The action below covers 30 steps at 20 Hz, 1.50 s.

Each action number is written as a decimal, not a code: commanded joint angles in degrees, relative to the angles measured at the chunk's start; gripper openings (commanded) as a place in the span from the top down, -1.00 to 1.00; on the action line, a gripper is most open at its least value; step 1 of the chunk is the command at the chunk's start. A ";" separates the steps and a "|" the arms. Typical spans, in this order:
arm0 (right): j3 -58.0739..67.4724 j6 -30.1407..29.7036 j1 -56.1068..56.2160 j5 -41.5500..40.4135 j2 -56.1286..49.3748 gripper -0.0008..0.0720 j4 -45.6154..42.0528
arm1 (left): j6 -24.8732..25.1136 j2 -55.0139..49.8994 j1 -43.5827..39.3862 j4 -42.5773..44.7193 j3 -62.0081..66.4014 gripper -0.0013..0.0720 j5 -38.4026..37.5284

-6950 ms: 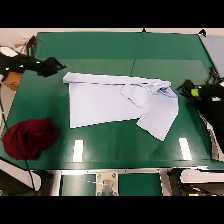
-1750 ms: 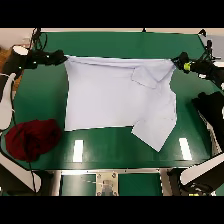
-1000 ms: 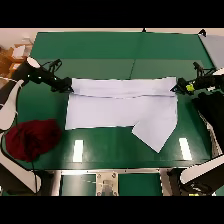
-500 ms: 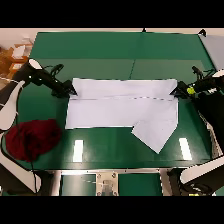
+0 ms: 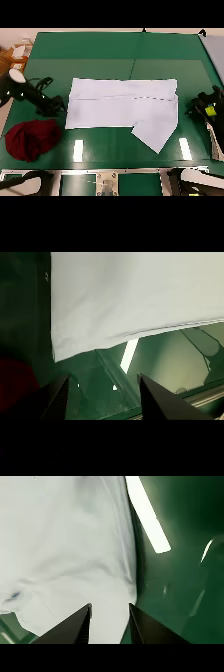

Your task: Fold the shirts.

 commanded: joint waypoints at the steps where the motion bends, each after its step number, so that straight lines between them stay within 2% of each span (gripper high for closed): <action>1: -19.89 2.10 -5.44 -8.83 13.51 -0.05 0.15 | -4.85 14.97 0.07 -0.79 -17.09 -0.39 10.32; 4: -29.35 2.12 -5.62 -15.34 18.38 -0.12 0.31 | -3.93 19.87 -0.52 -9.07 -27.39 -0.40 19.21; 7: -34.73 1.64 -5.60 -17.77 18.64 -0.12 2.67 | -3.41 19.82 -6.27 -14.60 -33.59 -0.39 32.15; 9: -37.35 -1.03 -5.44 -20.24 18.64 -0.12 8.15 | -4.20 19.82 -9.57 -16.96 -35.71 -0.39 41.27; 11: -39.41 -2.21 -4.13 -22.84 18.60 -0.12 11.93 | -4.42 19.80 -10.99 -18.95 -36.59 -0.39 46.56; 13: -40.24 -2.19 -2.19 -24.17 18.01 -0.15 13.16 | -4.35 18.40 -11.06 -21.16 -36.72 -0.39 46.99; 16: -40.35 -2.19 -0.22 -24.26 17.55 -0.18 13.77 | -3.41 16.24 -11.04 -24.55 -36.72 -0.39 43.28; 19: -40.33 -2.25 -0.22 -24.76 17.55 -0.18 13.70 | -1.55 16.46 -11.02 -24.15 -34.42 -0.39 40.52; 21: -40.37 -2.27 -0.22 -24.46 17.55 -0.18 13.68 | -1.44 17.68 -9.42 -21.16 -31.82 -0.39 35.67; 23: -40.37 -2.75 -0.22 -24.57 17.55 -0.18 13.73 | -3.85 19.69 -7.43 -15.80 -31.50 -0.39 27.98; 25: -40.37 -3.76 -0.22 -24.96 17.55 -0.18 13.73 | -9.05 23.58 -8.09 -10.14 -34.16 -0.39 23.91; 27: -40.37 -3.76 -0.22 -25.05 17.55 -0.18 13.75 | -12.96 29.97 -9.62 -11.50 -39.52 -0.39 26.43; 28: -40.37 -3.76 -0.22 -25.40 17.55 -0.18 13.77 | -15.32 33.29 -10.67 -13.66 -42.40 -0.39 30.34; 30: -40.37 -3.74 -0.22 -25.90 17.55 -0.17 13.79 | -16.35 36.13 -13.55 -19.87 -46.71 -0.39 40.61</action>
